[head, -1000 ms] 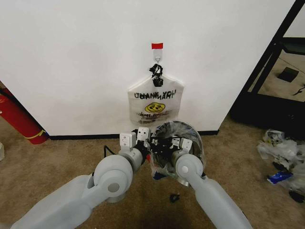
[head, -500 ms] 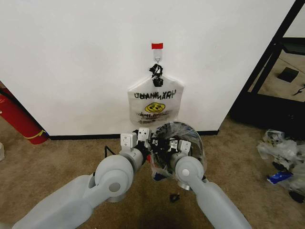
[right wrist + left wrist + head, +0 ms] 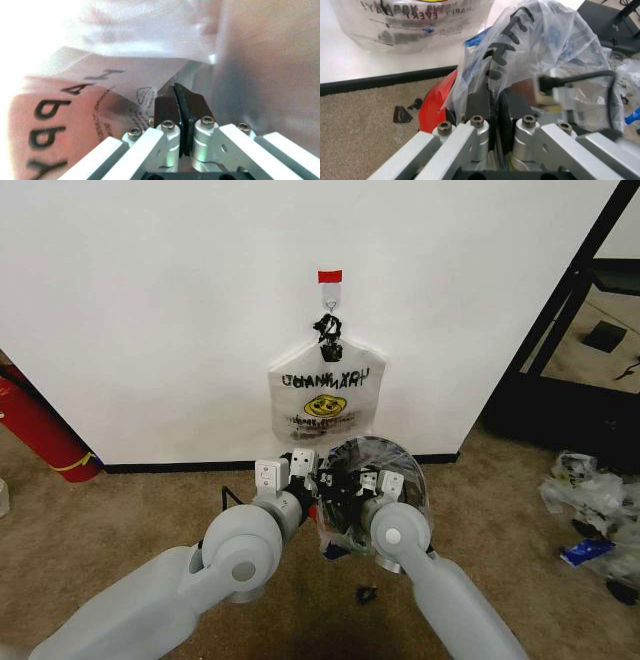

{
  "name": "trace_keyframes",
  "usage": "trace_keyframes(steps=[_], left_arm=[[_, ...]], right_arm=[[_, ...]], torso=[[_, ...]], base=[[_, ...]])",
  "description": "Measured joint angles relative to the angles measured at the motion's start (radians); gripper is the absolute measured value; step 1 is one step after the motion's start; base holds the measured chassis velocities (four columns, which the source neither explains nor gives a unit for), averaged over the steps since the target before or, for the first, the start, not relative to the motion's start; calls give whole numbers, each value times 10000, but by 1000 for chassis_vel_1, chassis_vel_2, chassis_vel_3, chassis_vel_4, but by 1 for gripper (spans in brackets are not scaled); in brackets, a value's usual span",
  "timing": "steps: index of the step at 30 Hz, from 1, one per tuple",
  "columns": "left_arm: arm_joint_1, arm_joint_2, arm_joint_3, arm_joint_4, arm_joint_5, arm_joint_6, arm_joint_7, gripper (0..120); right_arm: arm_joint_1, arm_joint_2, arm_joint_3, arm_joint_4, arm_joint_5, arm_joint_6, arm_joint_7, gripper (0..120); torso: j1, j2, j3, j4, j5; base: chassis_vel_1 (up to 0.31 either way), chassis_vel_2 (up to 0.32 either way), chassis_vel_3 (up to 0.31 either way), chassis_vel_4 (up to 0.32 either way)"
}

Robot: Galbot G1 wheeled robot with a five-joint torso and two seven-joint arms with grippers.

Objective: Pick up the garbage bag from the wall and place it over the trash bin.

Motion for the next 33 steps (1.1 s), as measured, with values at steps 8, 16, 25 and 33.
trace_keyframes(steps=[8,16,25,33], left_arm=[[-110,-273,-137,624,-935,33,-390,0],[-260,-860,-592,1463,-2641,-23,-1182,0],[451,-1703,-2075,2334,-2905,-154,-1348,0],[1193,-2004,-2779,2753,-2609,-161,-1273,0]], right_arm=[[-959,-765,363,1286,-754,108,-996,0],[-2557,-1382,1573,2611,-1893,1032,-1814,0],[-4748,-862,3793,3396,-5098,4942,-3314,15],[-6780,-39,5221,3645,-7647,6987,-4081,40]], torso=[[0,0,-1,0,1],[0,0,0,1,0],[-1,1,-1,2,-1],[-1,1,-1,2,-3]], base=[[0,0,0,0],[0,0,0,0],[0,0,0,0],[0,0,0,0]])
